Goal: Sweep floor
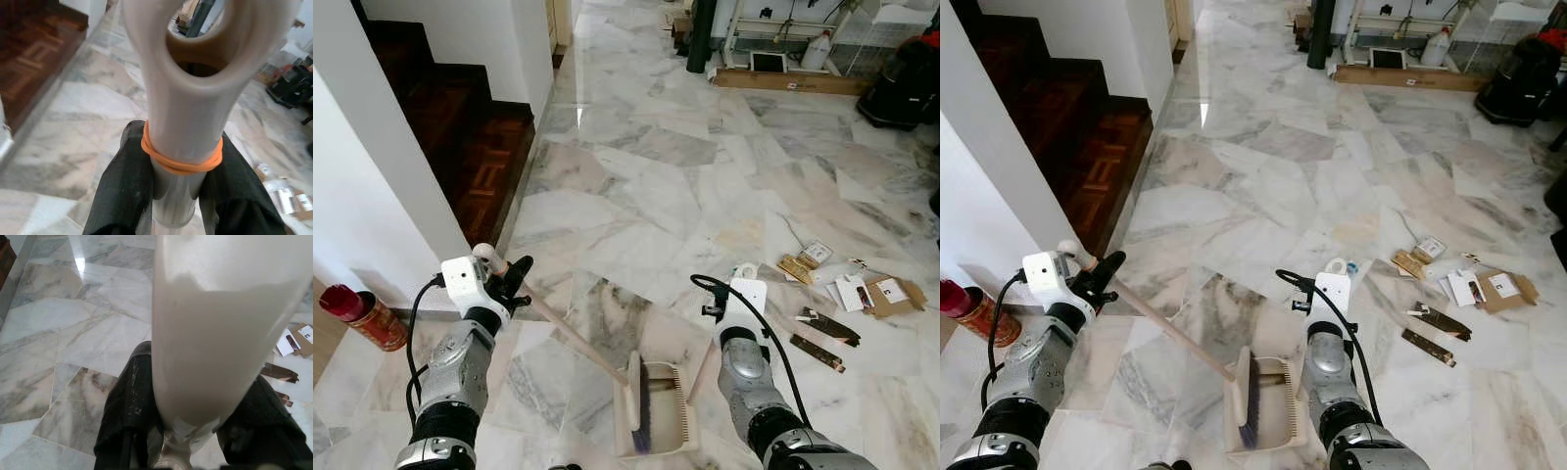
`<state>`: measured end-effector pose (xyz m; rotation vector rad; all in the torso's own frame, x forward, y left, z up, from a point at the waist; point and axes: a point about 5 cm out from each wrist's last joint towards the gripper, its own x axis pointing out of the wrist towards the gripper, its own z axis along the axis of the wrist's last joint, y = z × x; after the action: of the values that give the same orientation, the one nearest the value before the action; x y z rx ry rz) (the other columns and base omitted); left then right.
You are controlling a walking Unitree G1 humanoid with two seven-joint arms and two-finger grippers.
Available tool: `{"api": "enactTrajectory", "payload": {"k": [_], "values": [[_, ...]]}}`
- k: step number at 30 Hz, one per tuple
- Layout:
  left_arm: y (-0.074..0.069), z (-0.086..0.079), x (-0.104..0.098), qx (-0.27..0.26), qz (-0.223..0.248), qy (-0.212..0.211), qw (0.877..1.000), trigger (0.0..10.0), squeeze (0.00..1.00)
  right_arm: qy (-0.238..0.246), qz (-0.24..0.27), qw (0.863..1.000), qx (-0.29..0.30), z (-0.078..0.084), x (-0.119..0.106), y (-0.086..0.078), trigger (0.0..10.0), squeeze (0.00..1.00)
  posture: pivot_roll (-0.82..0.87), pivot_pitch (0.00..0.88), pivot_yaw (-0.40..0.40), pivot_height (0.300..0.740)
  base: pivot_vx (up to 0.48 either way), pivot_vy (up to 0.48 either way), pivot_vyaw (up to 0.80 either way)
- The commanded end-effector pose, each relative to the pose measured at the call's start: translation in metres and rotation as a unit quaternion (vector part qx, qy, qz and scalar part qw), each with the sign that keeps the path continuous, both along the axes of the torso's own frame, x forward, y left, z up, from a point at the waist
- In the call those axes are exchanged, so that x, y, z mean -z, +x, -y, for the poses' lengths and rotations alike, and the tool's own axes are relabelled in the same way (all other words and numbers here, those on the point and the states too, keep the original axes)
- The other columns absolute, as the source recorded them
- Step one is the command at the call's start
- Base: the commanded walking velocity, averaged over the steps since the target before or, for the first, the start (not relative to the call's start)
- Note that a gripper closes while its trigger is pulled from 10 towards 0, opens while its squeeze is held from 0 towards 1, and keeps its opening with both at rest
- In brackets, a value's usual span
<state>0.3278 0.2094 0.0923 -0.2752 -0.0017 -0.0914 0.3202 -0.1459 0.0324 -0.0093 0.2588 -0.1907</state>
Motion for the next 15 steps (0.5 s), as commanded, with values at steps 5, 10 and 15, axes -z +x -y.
{"api": "enactTrajectory", "payload": {"k": [5,10,15], "values": [[0.002,-0.007,-0.041,-0.025,0.094,0.06,0.994,10.0,0.0,0.014,-0.016,1.0,-0.003,-0.002,0.005,-0.002,10.0,0.0,0.14,0.087,-0.026,0.74,0.0,0.0,0.0],[-0.002,-0.016,-0.05,-0.071,0.121,0.096,0.986,10.0,0.0,0.017,-0.011,1.0,-0.004,-0.003,0.004,-0.002,10.0,0.0,0.14,0.08,-0.026,0.74,0.0,0.0,0.0],[-0.007,-0.018,-0.037,-0.077,0.101,0.146,0.981,10.0,0.0,0.028,0.032,0.999,-0.006,-0.003,-0.01,0.006,10.0,0.0,0.13,0.07,-0.028,0.74,0.0,0.0,0.0]]}}
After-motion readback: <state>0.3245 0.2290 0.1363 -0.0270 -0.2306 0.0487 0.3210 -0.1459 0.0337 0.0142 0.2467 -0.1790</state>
